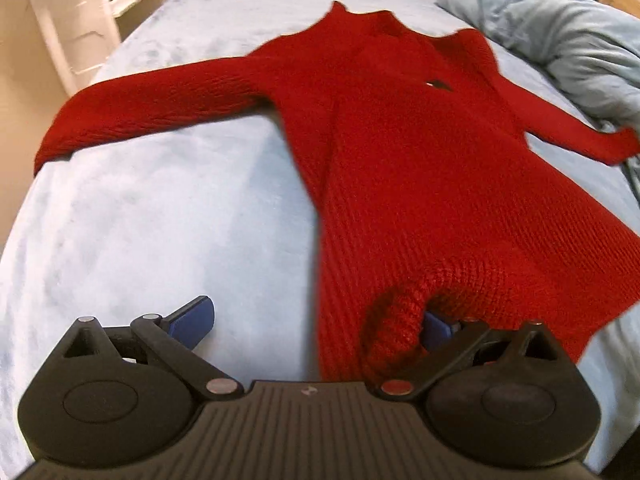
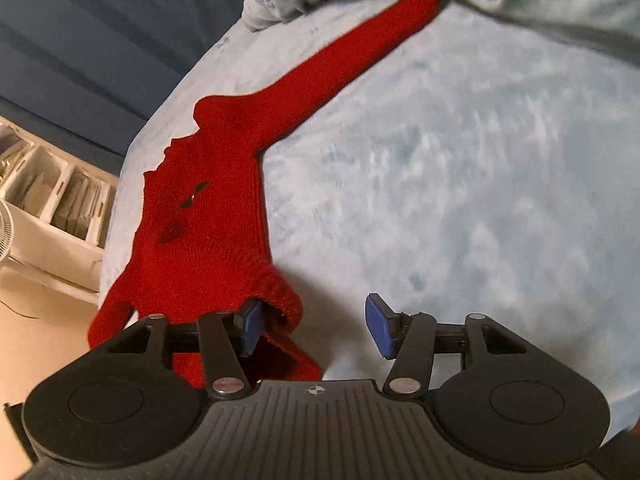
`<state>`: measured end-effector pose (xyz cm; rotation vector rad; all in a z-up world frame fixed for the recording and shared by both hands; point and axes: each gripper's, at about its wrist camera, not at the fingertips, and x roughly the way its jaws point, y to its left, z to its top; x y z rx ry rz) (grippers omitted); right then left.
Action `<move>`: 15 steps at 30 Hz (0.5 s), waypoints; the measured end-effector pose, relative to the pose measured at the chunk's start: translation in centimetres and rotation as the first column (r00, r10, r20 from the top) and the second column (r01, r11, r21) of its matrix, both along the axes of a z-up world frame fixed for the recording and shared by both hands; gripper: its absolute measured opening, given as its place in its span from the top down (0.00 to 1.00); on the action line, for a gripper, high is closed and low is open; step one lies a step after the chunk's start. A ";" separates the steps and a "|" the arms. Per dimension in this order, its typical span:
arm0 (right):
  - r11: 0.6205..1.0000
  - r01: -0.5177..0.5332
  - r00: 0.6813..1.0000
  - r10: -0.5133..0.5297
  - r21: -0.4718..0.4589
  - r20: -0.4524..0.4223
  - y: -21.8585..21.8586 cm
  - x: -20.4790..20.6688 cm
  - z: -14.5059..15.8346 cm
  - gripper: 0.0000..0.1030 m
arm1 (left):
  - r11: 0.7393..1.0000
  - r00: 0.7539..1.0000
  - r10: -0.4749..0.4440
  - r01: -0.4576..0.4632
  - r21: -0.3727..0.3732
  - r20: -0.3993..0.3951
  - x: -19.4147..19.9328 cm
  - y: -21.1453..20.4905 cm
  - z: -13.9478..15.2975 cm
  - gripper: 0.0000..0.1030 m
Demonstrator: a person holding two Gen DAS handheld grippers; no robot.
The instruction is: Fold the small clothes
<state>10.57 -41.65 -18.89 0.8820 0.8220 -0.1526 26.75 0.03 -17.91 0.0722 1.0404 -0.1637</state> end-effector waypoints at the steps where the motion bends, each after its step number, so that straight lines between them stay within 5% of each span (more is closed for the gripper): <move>1: 1.000 -0.001 1.000 0.001 -0.001 -0.002 0.2 0.0 -0.1 0.43 | 1.000 1.000 0.012 -0.012 0.006 0.000 0.7 -0.1 0.0 0.00; 15: 0.992 -0.122 0.993 0.121 0.029 0.013 3.6 2.1 -0.1 0.33 | 0.990 0.989 0.137 -0.135 -0.046 0.057 4.6 0.7 4.1 0.00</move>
